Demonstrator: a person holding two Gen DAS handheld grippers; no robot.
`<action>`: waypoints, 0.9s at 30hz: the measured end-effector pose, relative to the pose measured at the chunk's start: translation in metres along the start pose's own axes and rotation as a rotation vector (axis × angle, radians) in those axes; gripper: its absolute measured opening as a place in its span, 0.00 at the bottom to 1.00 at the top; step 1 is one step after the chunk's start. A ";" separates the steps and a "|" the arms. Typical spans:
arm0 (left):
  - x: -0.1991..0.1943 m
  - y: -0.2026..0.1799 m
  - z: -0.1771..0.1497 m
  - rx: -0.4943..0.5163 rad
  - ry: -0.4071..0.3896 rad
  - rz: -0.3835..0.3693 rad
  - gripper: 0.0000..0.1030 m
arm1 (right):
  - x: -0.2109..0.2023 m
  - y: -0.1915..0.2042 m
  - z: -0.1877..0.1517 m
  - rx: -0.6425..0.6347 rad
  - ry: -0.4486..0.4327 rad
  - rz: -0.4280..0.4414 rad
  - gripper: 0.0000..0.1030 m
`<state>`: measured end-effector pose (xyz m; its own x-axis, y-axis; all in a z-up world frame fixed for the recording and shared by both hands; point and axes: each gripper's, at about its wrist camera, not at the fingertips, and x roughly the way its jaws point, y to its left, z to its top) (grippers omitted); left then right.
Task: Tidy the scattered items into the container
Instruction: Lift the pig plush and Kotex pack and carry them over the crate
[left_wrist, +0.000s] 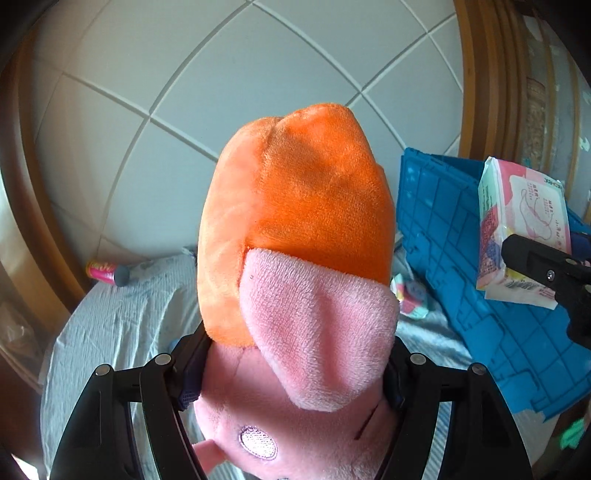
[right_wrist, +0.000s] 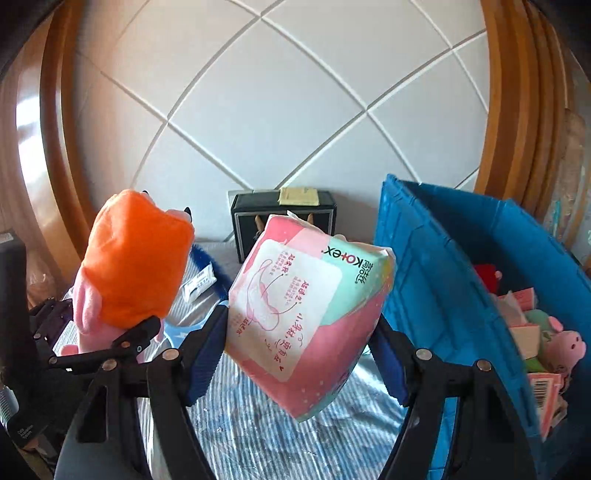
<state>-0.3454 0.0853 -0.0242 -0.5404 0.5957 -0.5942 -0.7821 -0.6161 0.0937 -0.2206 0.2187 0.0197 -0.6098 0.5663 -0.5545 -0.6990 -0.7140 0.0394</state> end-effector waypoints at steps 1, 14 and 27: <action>-0.006 -0.009 0.008 0.005 -0.015 -0.016 0.72 | -0.014 -0.012 0.007 0.010 -0.023 -0.019 0.71; -0.058 -0.233 0.080 0.034 -0.165 -0.169 0.72 | -0.113 -0.251 0.004 0.007 -0.143 -0.199 0.71; -0.042 -0.418 0.083 0.063 -0.002 -0.084 0.73 | -0.078 -0.394 -0.042 -0.040 -0.004 -0.071 0.71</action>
<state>-0.0218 0.3606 0.0280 -0.4725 0.6452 -0.6004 -0.8429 -0.5299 0.0939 0.1180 0.4389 0.0121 -0.5605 0.6176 -0.5516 -0.7251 -0.6879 -0.0334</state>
